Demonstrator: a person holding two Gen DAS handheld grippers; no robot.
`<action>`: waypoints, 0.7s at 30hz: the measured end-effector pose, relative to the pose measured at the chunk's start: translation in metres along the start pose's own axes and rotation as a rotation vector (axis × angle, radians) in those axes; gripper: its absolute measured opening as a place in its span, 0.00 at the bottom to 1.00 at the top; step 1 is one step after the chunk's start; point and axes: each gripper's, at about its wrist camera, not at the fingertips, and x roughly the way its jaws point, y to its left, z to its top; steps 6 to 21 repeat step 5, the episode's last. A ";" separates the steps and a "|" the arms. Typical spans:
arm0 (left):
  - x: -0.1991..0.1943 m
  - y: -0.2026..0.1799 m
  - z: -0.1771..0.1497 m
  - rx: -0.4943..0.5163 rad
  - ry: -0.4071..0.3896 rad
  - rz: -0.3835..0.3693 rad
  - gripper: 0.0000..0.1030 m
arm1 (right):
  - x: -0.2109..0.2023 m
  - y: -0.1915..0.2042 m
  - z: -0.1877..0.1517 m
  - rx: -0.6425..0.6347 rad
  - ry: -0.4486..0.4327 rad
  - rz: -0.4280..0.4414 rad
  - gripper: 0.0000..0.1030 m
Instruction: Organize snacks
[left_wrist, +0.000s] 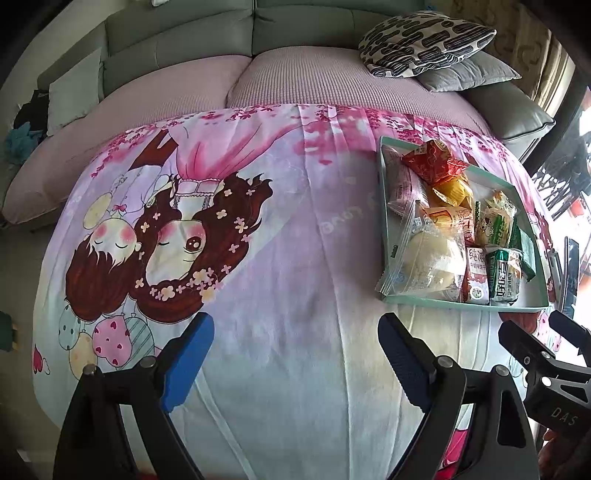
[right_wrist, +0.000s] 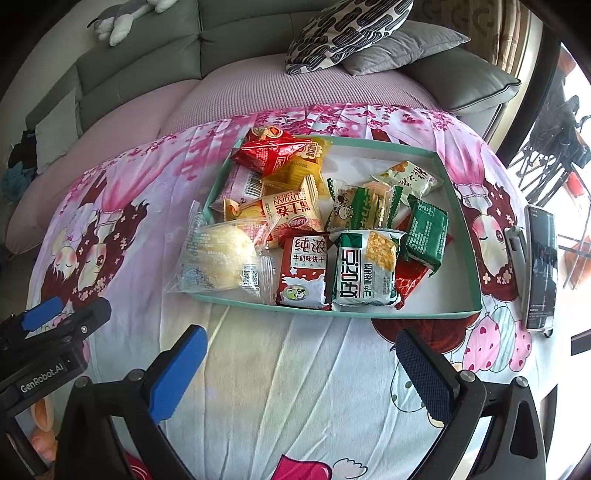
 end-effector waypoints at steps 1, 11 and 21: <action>-0.001 0.000 -0.001 0.001 -0.010 0.005 0.88 | 0.000 0.000 0.000 0.000 0.000 0.000 1.00; -0.002 -0.002 -0.001 0.012 -0.022 0.013 0.88 | 0.001 0.000 -0.001 0.000 0.001 0.000 1.00; -0.002 -0.002 -0.001 0.012 -0.022 0.013 0.88 | 0.001 0.000 -0.001 0.000 0.001 0.000 1.00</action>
